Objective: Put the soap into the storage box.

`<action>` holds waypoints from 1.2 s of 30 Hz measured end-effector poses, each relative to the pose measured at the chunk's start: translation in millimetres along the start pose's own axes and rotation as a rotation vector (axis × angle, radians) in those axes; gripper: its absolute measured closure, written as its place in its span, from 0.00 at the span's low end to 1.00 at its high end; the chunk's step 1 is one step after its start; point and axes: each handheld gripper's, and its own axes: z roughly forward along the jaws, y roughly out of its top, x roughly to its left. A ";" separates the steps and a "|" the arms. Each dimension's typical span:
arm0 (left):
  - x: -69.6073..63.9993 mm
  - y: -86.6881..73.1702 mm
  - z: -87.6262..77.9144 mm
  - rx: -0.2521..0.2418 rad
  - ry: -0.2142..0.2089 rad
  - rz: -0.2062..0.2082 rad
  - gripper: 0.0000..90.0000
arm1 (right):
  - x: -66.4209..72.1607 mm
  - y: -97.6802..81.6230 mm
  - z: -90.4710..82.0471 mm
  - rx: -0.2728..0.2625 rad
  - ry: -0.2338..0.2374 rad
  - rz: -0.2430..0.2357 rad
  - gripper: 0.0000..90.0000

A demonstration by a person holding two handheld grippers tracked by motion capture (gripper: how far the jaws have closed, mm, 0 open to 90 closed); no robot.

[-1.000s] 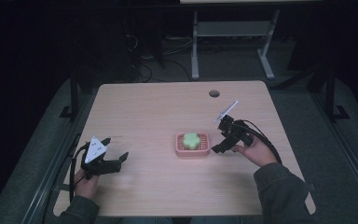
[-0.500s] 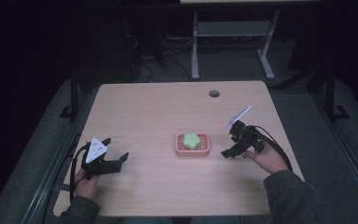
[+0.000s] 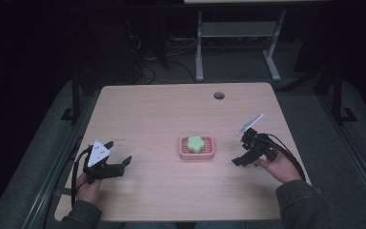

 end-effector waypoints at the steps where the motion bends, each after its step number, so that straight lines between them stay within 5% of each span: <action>1: 0.0 0.0 0.0 0.001 0.000 0.000 0.16 | 0.1 -1.2 -0.6 -0.004 -0.002 0.000 0.22; 36: -2.4 -0.3 1.4 -0.007 -0.009 0.007 0.16 | 4.8 -56.1 -4.1 -0.038 0.001 0.058 0.22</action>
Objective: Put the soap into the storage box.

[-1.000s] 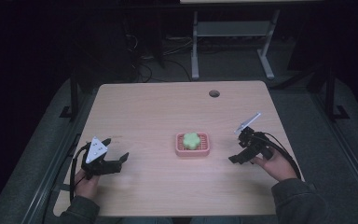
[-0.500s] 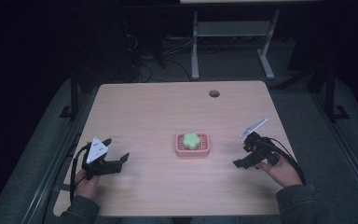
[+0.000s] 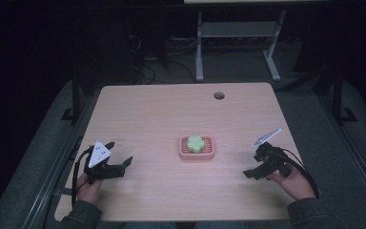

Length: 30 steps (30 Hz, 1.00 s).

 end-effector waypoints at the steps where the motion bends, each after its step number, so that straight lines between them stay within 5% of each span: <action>1: -0.1 0.0 0.0 0.002 -0.001 0.001 0.16 | 0.1 -2.9 0.1 0.001 0.002 0.004 0.22; 30: 0.3 -0.1 0.5 0.012 0.002 0.001 0.16 | 14.9 -45.3 -1.5 -0.047 -0.025 0.046 0.22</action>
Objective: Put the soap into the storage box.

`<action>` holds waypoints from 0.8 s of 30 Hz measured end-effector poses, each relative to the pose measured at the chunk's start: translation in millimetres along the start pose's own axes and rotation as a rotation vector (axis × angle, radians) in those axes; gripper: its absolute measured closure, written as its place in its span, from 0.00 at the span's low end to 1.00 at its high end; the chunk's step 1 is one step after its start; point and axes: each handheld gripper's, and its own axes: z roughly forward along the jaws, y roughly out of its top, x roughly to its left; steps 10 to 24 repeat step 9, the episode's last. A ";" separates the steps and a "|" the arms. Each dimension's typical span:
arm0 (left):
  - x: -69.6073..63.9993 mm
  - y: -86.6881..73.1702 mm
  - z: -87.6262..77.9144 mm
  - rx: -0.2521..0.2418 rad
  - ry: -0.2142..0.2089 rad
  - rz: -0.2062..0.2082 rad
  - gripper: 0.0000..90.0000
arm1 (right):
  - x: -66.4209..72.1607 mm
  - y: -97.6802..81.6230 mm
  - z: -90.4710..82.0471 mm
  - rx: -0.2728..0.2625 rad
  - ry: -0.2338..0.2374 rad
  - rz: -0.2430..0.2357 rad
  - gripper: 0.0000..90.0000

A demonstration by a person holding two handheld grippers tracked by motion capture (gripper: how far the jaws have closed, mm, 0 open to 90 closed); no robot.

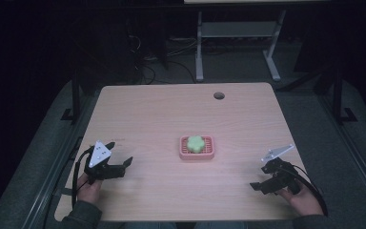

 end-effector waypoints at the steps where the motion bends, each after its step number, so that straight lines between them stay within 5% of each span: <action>1: 0.1 0.0 0.0 0.001 0.000 -0.001 0.16 | 1.4 -1.0 -0.3 -0.006 -0.008 0.001 0.22; 7: 0.8 -0.4 0.3 -0.003 0.005 -0.004 0.16 | 13.4 -11.6 -5.5 -0.059 -0.084 0.016 0.22; 24: 0.9 -0.2 0.6 -0.007 0.010 -0.007 0.16 | 14.3 -13.2 -5.8 -0.065 -0.090 0.015 0.22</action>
